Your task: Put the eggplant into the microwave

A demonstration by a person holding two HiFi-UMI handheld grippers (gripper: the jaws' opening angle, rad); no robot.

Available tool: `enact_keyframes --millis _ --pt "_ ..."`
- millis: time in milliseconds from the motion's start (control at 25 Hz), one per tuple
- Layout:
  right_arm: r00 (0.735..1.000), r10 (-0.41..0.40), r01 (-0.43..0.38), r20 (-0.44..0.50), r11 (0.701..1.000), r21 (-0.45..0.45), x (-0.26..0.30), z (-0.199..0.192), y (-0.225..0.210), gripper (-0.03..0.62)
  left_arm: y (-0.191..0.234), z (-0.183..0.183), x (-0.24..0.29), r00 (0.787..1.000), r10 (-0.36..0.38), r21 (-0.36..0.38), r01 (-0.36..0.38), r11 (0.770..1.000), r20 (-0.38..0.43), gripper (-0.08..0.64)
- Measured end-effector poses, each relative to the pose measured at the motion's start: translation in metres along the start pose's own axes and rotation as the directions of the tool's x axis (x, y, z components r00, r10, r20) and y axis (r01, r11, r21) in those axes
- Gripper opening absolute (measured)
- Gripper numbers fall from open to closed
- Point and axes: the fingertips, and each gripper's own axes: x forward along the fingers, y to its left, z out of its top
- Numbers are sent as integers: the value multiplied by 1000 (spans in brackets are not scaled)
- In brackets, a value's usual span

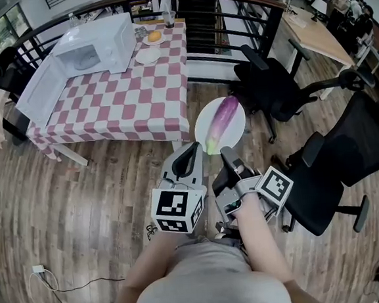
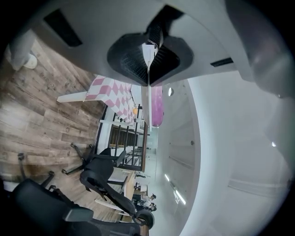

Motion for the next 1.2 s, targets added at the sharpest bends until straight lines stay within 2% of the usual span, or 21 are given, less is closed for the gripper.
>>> enact_keyframes --millis 160,480,1200 --pt "1000 1 -1 -17 1000 -14 22 -15 6 34 30 4 -5 1000 29 3 -29 1000 8 5" --pt "999 -6 4 -51 1000 -31 60 -52 13 34 88 8 -16 998 53 -37 -53 998 19 5" --pt "995 9 -11 -98 1000 -16 151 -154 22 34 227 26 -55 991 133 -59 -131 990 34 5"
